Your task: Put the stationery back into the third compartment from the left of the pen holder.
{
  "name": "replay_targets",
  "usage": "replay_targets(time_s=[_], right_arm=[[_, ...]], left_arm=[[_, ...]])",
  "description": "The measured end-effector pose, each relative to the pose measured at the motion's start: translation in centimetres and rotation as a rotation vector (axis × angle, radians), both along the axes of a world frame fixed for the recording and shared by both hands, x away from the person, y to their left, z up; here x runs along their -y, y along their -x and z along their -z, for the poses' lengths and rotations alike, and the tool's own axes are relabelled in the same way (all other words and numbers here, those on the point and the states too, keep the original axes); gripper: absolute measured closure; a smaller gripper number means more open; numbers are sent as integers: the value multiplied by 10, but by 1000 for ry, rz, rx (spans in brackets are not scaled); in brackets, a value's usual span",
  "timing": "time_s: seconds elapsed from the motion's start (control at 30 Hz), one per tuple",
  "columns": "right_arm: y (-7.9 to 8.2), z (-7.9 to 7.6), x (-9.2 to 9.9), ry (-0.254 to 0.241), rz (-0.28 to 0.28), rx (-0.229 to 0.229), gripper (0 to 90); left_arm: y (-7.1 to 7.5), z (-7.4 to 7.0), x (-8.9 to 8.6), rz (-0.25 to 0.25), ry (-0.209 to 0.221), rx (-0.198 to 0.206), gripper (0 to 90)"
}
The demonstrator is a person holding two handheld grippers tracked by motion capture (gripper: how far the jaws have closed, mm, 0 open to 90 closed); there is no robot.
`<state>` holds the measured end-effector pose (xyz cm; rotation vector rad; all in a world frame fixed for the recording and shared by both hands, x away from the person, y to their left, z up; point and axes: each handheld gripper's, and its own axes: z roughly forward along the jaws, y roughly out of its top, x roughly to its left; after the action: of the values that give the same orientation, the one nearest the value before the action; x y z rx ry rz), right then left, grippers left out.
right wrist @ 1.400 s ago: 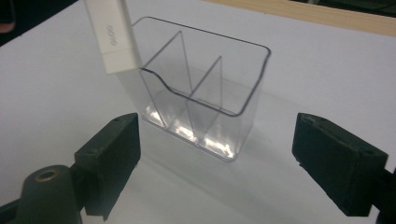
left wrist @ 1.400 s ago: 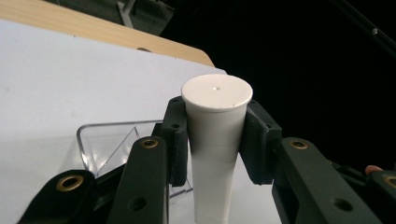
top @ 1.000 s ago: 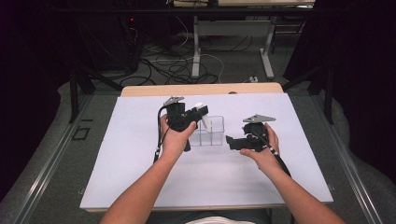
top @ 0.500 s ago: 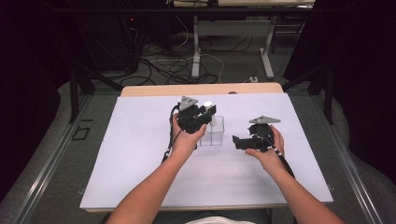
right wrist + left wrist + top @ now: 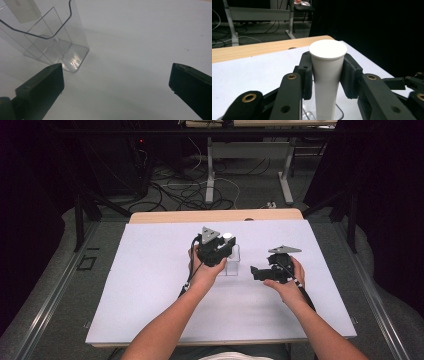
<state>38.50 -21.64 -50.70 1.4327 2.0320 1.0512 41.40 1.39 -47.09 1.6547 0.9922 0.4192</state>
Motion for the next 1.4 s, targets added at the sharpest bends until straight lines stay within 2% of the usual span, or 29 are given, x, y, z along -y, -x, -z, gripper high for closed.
replay_targets(time_s=[0.17, 0.43, 0.8, 1.1, 1.2, 1.4], right_arm=[[1, 1, -2, 3, -8, -4, 0], [1, 3, -4, 5, -13, -8, 6], [1, 5, -5, 1, -15, -20, 12], [2, 5, -6, 4, -27, -22, 17], [1, 5, -6, 5, -27, -22, 19], [1, 5, -5, 3, -27, -21, 22]], left_arm=[[0, 5, 6, 4, -35, -7, 663], [0, 7, 10, -11, -55, 23, 663], [-3, 15, 13, -13, -88, 1, 663], [-2, 15, 12, -13, -107, -15, 656], [-1, 14, 10, -22, -113, -7, 615], [3, 7, 3, -23, -87, 13, 540]])
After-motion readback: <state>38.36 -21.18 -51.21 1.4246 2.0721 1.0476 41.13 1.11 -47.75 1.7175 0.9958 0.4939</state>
